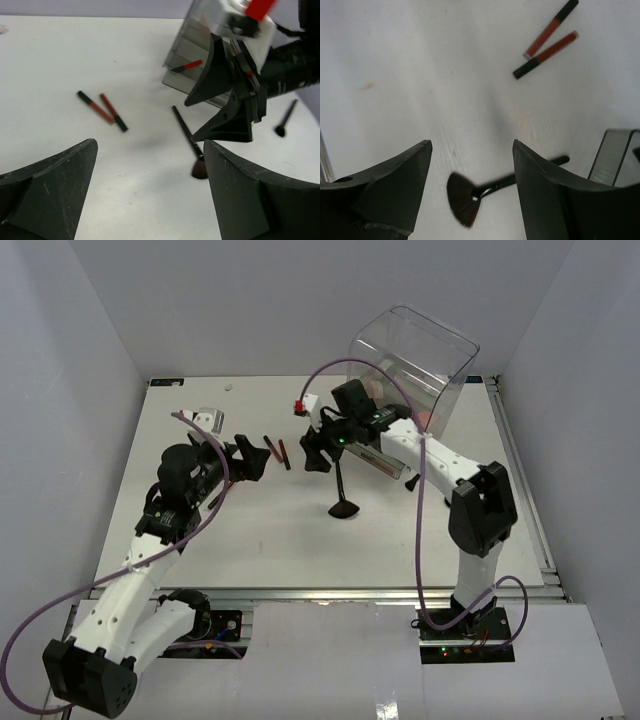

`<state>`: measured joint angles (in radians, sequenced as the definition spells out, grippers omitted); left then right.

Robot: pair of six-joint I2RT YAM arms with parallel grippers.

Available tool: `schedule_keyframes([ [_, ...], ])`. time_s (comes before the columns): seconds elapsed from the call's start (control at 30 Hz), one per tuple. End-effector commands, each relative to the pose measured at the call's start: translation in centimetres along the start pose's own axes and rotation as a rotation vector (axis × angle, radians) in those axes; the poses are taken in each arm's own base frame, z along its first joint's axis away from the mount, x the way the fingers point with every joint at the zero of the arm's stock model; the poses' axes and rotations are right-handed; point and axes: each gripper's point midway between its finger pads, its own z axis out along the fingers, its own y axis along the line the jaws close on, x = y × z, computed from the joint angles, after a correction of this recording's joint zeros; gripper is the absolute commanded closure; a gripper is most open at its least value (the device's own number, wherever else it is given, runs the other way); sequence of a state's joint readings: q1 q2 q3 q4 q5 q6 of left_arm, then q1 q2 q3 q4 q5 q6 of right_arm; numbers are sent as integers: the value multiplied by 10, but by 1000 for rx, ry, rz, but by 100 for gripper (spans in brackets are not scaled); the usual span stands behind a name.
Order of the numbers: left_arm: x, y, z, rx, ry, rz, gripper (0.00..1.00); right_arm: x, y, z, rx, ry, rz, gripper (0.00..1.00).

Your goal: Organize the makeup

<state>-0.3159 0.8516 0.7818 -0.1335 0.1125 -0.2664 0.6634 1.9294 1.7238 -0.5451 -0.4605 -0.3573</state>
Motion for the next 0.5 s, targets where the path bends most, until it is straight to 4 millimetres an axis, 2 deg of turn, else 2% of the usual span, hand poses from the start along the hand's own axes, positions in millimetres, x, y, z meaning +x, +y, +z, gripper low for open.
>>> schedule_keyframes([
  [0.0,14,42,-21,-200,-26,91,2,-38,-44,46,126,-14,201,25],
  [0.1,5,43,-27,-217,-65,96,2,-44,-75,76,288,-49,282,25],
  [0.2,3,42,-28,-214,-67,95,2,-43,-99,92,466,-90,344,22],
  [0.33,1,41,-29,-207,-73,93,2,-50,-115,103,529,-169,389,24],
  [0.47,1,40,-30,-204,-75,93,2,-49,-124,115,543,-202,402,33],
])
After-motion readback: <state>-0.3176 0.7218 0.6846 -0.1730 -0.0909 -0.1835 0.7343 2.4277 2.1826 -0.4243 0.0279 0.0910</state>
